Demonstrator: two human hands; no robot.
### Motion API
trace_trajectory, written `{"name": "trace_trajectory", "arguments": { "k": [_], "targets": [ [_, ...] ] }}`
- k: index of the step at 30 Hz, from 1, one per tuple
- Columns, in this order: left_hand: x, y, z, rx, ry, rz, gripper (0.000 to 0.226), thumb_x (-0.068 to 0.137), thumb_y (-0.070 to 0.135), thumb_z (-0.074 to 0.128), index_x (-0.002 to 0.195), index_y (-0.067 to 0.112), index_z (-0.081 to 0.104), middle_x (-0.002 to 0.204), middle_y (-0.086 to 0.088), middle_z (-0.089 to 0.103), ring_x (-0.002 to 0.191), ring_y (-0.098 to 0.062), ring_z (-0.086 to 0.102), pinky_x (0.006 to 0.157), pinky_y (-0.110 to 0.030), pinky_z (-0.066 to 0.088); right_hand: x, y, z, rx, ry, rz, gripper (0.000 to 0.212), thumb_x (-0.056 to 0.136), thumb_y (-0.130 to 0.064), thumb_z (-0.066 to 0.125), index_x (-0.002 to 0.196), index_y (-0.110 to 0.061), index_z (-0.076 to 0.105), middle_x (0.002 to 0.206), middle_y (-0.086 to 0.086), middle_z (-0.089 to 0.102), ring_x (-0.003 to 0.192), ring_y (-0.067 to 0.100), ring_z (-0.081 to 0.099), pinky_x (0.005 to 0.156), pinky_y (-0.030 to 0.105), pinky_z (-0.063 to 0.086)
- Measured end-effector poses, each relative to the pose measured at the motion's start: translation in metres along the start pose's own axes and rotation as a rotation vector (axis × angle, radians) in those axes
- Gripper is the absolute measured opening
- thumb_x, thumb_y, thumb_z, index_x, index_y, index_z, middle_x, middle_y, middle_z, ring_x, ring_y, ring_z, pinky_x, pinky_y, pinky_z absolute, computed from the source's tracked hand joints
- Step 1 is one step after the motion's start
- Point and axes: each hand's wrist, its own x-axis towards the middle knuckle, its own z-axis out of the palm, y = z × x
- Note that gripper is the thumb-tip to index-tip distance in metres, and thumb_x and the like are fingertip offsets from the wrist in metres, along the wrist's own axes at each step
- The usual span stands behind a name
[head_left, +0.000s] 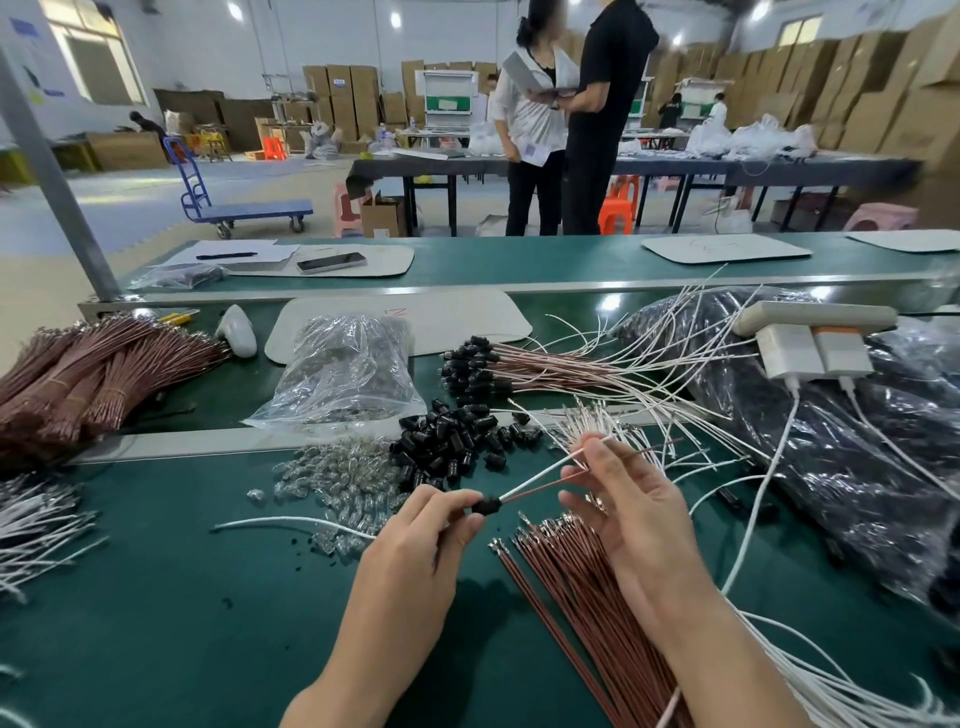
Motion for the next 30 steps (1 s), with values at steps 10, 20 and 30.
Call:
{"name": "trace_trajectory", "arguments": {
  "k": [10,20,30],
  "targets": [
    [0.004,-0.012,-0.022,0.162,0.125,0.034,0.031,0.097,0.039,0.05,0.116,0.026,0.069,0.099,0.022,0.059,0.085,-0.007,0.049,0.078,-0.031,0.046,0.004,-0.019,-0.015,0.225,0.046,-0.043,0.011,0.092,-0.018,0.063,0.096,-0.014,0.073,0.09,0.005,0.072,0.082,0.017,0.073,0.07,0.027,0.062],
    [0.004,-0.033,-0.045,0.206,0.293,-0.033,0.027,0.096,0.033,0.056,0.117,0.025,0.071,0.104,0.019,0.061,0.088,-0.016,0.05,0.084,-0.024,0.036,0.003,-0.034,-0.038,0.466,0.203,-0.117,0.01,0.092,-0.022,0.07,0.092,-0.015,0.077,0.098,0.001,0.075,0.098,0.013,0.072,0.077,0.017,0.058],
    [0.008,-0.041,-0.047,-0.081,0.329,-0.203,0.017,0.097,0.023,0.062,0.106,0.034,0.071,0.093,0.014,0.062,0.081,-0.008,0.061,0.069,-0.011,0.045,0.007,-0.033,-0.041,0.545,0.079,-0.1,0.026,0.097,-0.018,0.063,0.119,-0.007,0.07,0.12,0.009,0.072,0.115,0.017,0.068,0.087,0.018,0.056]
  ]
}}
